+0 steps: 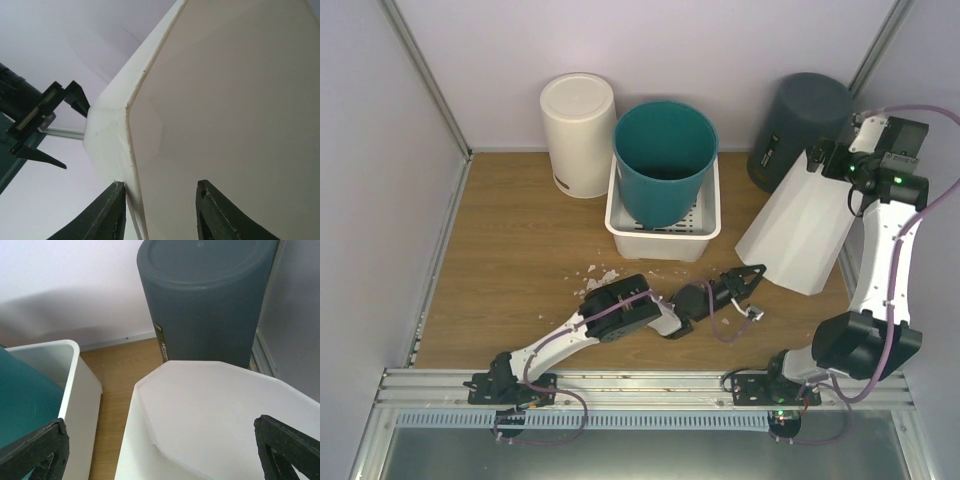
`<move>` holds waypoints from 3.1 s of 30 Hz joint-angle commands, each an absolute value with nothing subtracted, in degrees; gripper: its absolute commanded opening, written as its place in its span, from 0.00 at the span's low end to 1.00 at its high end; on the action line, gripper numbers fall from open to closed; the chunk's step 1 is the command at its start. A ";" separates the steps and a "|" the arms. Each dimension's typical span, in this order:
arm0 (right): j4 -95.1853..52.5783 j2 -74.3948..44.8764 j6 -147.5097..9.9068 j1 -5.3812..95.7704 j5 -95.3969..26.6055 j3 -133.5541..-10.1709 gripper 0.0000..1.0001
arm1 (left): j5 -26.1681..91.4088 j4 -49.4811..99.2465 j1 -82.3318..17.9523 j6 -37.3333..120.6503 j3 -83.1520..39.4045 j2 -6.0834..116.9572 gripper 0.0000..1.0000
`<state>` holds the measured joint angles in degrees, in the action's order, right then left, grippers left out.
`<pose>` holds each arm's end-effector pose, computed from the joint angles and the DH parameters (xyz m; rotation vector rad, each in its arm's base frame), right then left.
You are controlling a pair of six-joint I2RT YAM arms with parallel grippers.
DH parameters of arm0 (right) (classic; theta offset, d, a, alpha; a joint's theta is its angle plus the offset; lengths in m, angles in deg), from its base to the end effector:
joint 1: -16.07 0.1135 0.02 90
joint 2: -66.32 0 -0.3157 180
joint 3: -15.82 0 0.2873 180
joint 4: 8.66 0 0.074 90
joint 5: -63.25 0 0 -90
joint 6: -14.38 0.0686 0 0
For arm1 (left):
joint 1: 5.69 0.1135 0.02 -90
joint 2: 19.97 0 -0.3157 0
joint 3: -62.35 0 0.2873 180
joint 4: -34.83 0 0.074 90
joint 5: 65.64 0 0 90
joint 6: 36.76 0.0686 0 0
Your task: Turn the large container upside down
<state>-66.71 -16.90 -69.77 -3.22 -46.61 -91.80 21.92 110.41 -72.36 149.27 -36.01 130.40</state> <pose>0.3472 -0.0968 0.4689 0.2672 2.1112 0.2356 0.2411 -0.5515 0.1002 1.1530 0.2140 0.4778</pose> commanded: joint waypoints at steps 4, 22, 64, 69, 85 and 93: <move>-72.64 -15.02 -67.15 -1.75 -48.17 -85.83 1.00 | 18.34 128.78 -73.61 149.04 -29.16 124.92 0.41; -72.51 -2.24 -62.70 2.82 -46.93 -72.79 1.00 | 15.16 128.75 -75.89 148.66 -22.05 123.39 0.43; -79.33 9.29 -59.61 11.34 -34.93 -82.14 1.00 | 23.28 68.24 -73.81 133.97 -17.25 111.27 0.99; -80.84 10.25 -59.44 11.38 -36.77 -84.38 1.00 | 19.95 65.78 -72.91 137.58 -29.94 118.63 0.99; -94.28 19.33 -56.92 11.40 -38.03 -69.19 1.00 | 10.56 48.93 -72.40 122.27 -31.53 105.82 0.99; -96.58 21.07 -51.43 11.33 -29.91 -61.21 1.00 | 16.16 26.18 -74.06 109.58 -31.30 89.67 0.99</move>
<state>-94.33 21.44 -55.23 10.88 -35.57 -66.09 13.81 35.88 -72.52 117.38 -31.18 97.22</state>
